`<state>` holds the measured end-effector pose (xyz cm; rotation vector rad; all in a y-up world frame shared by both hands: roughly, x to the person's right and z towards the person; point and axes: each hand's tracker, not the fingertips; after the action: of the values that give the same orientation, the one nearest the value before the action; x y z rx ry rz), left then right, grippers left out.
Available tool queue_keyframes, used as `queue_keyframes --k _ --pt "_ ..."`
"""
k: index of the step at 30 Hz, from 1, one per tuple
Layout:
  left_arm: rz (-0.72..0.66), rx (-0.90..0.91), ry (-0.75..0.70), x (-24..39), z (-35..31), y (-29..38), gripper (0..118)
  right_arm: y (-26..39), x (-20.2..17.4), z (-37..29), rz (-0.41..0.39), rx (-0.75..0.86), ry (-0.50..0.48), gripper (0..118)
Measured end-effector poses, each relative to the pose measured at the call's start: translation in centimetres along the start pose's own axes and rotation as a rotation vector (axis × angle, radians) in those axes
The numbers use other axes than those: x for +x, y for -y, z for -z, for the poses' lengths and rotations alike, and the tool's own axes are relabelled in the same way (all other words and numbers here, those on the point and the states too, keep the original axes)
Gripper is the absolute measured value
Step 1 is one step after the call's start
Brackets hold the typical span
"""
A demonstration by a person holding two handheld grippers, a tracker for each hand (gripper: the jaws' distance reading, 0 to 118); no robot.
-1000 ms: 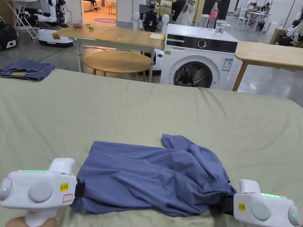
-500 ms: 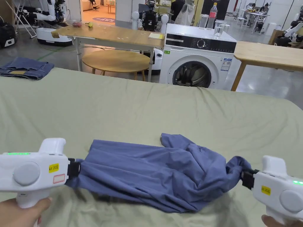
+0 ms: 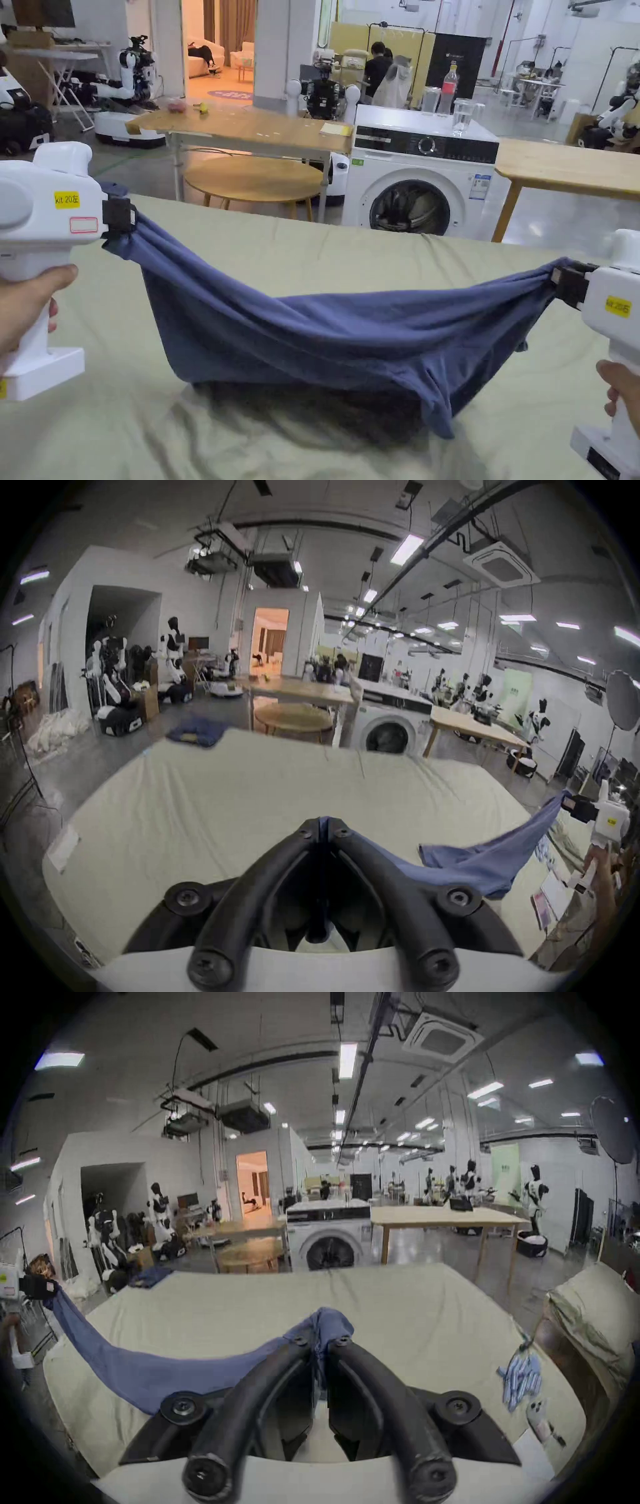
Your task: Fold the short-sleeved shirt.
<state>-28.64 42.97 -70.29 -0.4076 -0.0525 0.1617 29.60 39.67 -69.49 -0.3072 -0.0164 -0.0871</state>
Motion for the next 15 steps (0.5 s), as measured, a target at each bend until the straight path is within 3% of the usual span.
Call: queue_keyframes --k 5,15 --pt "0.005 0.052 -0.029 -0.4 0.6 -5.3 0 -5.0 -0.5 1.3 0.01 0.053 0.026 2" --pt "0.02 0.097 -0.077 -0.3 4.2 -13.4 0 -12.6 -1.8 4.4 -0.052 0.145 0.072 2"
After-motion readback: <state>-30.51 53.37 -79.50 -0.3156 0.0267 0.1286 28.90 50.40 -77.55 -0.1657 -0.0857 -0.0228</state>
